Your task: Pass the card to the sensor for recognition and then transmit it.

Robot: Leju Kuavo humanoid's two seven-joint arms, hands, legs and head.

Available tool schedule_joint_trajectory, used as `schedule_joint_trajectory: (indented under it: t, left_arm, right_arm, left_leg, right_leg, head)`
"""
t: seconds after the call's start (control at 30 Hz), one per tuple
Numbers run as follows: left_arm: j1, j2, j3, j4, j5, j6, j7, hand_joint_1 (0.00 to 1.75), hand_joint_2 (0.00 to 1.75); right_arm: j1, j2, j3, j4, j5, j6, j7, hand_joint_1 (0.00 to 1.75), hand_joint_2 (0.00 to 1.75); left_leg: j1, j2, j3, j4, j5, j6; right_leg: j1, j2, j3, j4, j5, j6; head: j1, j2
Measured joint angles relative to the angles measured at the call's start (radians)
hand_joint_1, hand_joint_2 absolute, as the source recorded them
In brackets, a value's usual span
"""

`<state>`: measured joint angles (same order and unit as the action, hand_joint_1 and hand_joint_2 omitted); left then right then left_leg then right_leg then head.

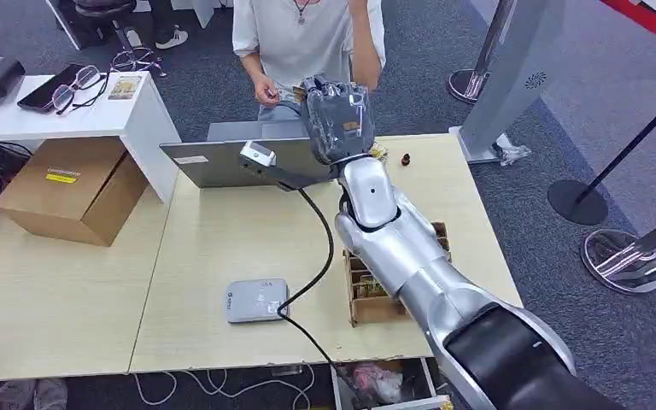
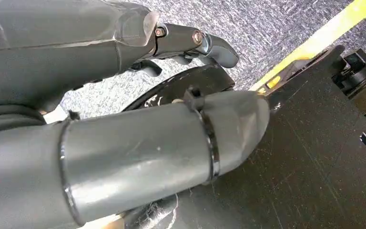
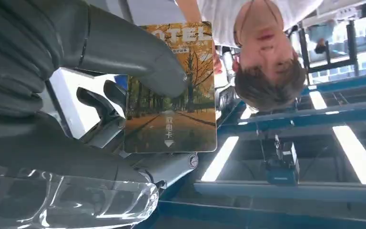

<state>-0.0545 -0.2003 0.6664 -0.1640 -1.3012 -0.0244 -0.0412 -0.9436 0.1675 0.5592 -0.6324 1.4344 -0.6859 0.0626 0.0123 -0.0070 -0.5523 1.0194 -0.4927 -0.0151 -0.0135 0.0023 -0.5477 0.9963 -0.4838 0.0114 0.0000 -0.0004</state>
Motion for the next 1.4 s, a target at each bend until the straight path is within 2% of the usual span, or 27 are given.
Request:
schedule_joint_trajectory:
  t: [0.1,0.17,0.23,0.87,0.9,0.93,0.97,1.0,1.07,1.1,1.4]
  left_arm:
    - [0.000,0.000,0.000,0.000,0.001,0.000,0.000,0.00,0.00]
    - [0.000,0.000,0.000,0.000,0.010,0.000,0.003,0.00,0.00]
    - [0.000,0.000,0.000,0.000,0.016,0.002,0.003,0.00,0.00]
    - [0.002,0.000,0.000,0.000,0.011,0.004,0.006,0.00,0.00]
    - [0.002,0.000,0.000,0.000,0.010,0.004,0.006,0.00,0.00]
    - [0.002,0.000,0.000,0.000,0.008,0.003,0.006,0.00,0.00]
    - [0.002,0.000,0.000,0.000,0.005,0.002,0.006,0.00,0.00]
    - [0.002,0.000,0.000,0.000,0.004,0.000,0.006,0.00,0.00]
    - [0.002,0.000,0.000,0.000,0.001,-0.001,0.006,0.00,0.00]
    - [0.002,0.000,0.000,0.000,0.000,-0.002,0.006,0.00,0.00]
    - [0.003,0.000,0.000,0.000,-0.008,-0.009,0.006,0.00,0.00]
  right_arm:
    - [-0.004,0.000,0.000,0.008,0.004,0.004,0.002,1.75,1.75]
    - [-0.034,0.000,0.000,0.080,0.048,0.055,0.022,1.75,1.75]
    - [-0.046,0.001,0.000,0.113,0.062,0.073,0.038,1.75,1.75]
    - [-0.073,0.002,0.001,0.186,0.050,0.077,0.040,1.75,1.75]
    - [-0.074,0.002,0.001,0.188,0.050,0.077,0.041,1.68,1.75]
    - [-0.074,0.002,0.000,0.188,0.049,0.077,0.042,1.40,1.75]
    - [-0.074,0.002,0.001,0.190,0.047,0.079,0.043,0.16,1.75]
    - [-0.074,0.002,0.001,0.190,0.043,0.083,0.045,0.00,1.75]
    - [-0.074,0.000,0.000,0.193,0.042,0.093,0.050,0.00,1.75]
    - [-0.074,-0.001,0.000,0.195,0.042,0.095,0.052,0.00,0.00]
    - [-0.073,-0.011,0.000,0.199,0.038,0.098,0.061,0.00,0.00]
  left_leg:
    - [0.000,0.000,0.000,0.000,0.000,0.000]
    - [0.000,0.000,0.000,0.000,0.000,0.000]
    - [0.000,0.000,-0.001,0.000,0.000,0.000]
    - [0.000,0.000,-0.001,0.000,0.000,0.000]
    - [0.000,0.000,-0.001,0.000,0.000,0.000]
    - [0.000,0.000,0.000,0.000,0.000,0.000]
    - [0.000,0.000,0.000,0.000,0.000,0.000]
    - [0.000,0.000,0.000,0.000,0.000,0.000]
    - [0.000,0.000,-0.001,0.000,0.000,0.000]
    - [0.000,0.000,-0.001,0.000,0.000,0.000]
    - [0.000,0.000,-0.001,0.000,0.000,0.000]
  right_leg:
    - [0.000,0.000,0.000,0.000,0.000,0.000]
    - [0.000,0.000,0.000,0.000,0.000,0.000]
    - [0.000,0.000,0.000,0.000,0.000,0.000]
    - [0.000,0.000,0.000,0.000,0.000,0.000]
    - [0.000,0.000,0.000,0.000,0.000,0.000]
    - [0.000,0.000,0.000,0.000,0.000,0.000]
    - [0.000,0.000,0.000,0.000,0.000,0.000]
    - [0.000,0.000,0.000,0.000,0.000,0.000]
    - [0.000,0.000,0.000,0.000,0.000,0.000]
    - [0.000,0.000,0.000,0.000,0.000,0.000]
    - [0.000,0.000,0.000,0.000,0.000,0.000]
  head:
    - [0.000,0.000]
    - [0.000,0.000]
    - [0.000,0.000]
    - [0.000,0.000]
    - [0.000,0.000]
    - [0.000,0.000]
    - [0.000,0.000]
    - [0.000,0.000]
    - [0.000,0.000]
    - [0.000,0.000]
    - [0.000,0.000]
